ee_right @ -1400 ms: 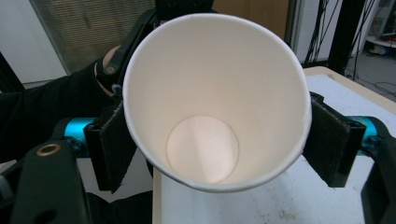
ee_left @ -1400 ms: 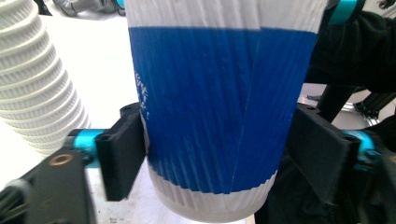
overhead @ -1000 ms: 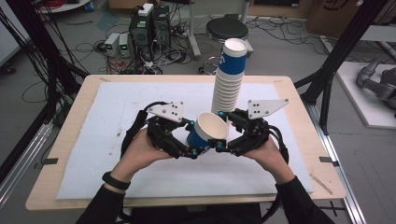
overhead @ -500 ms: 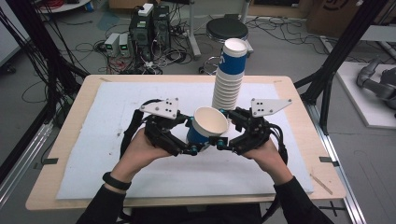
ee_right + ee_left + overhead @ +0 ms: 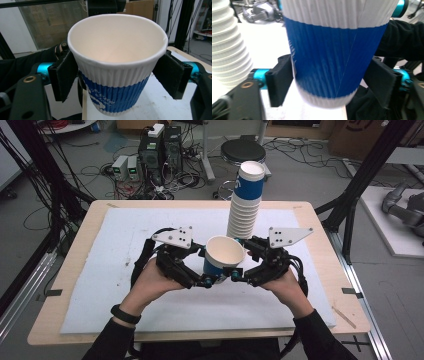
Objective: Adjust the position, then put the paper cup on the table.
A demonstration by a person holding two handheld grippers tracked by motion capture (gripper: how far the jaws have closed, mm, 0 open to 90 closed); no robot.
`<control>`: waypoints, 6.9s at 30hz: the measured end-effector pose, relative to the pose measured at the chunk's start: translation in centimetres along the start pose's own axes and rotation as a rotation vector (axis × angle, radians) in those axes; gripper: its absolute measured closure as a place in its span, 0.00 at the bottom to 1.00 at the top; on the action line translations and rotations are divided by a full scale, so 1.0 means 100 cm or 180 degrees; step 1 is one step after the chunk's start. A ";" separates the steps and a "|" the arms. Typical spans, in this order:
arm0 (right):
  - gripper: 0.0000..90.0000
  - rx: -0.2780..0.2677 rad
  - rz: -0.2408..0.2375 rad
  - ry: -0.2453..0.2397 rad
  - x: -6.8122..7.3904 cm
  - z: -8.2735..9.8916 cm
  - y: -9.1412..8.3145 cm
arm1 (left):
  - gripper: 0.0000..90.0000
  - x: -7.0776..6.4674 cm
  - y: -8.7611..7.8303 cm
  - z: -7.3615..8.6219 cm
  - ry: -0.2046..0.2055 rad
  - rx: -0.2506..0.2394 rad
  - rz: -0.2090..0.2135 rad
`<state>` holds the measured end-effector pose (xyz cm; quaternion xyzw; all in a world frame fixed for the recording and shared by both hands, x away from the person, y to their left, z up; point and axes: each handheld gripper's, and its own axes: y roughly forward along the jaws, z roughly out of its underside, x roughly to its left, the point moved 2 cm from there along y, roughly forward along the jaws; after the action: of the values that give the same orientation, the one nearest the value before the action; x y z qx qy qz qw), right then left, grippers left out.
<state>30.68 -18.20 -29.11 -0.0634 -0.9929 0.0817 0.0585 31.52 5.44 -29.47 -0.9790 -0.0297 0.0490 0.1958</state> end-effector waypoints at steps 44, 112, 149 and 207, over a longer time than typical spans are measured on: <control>0.23 0.0100 -0.0001 -0.0042 0.002 0.004 0.009 | 0.30 -0.002 0.014 0.001 -0.0095 -0.0027 0.0130; 0.18 0.0201 0.0611 -0.0155 -0.020 0.002 -0.029 | 0.30 0.002 -0.036 -0.006 -0.0051 -0.0073 -0.0451; 0.18 0.0211 0.0703 -0.0186 -0.025 0.002 -0.034 | 0.30 0.037 -0.075 0.048 -0.0505 -0.0098 -0.1471; 0.18 0.0218 0.0732 -0.0200 -0.026 0.002 -0.037 | 0.30 0.071 -0.055 0.175 -0.1330 0.0074 -0.2252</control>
<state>32.80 -22.22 -28.93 -0.1722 -0.9771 0.1236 0.0197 36.52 17.75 -44.01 -0.8750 -0.4031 0.1768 0.2014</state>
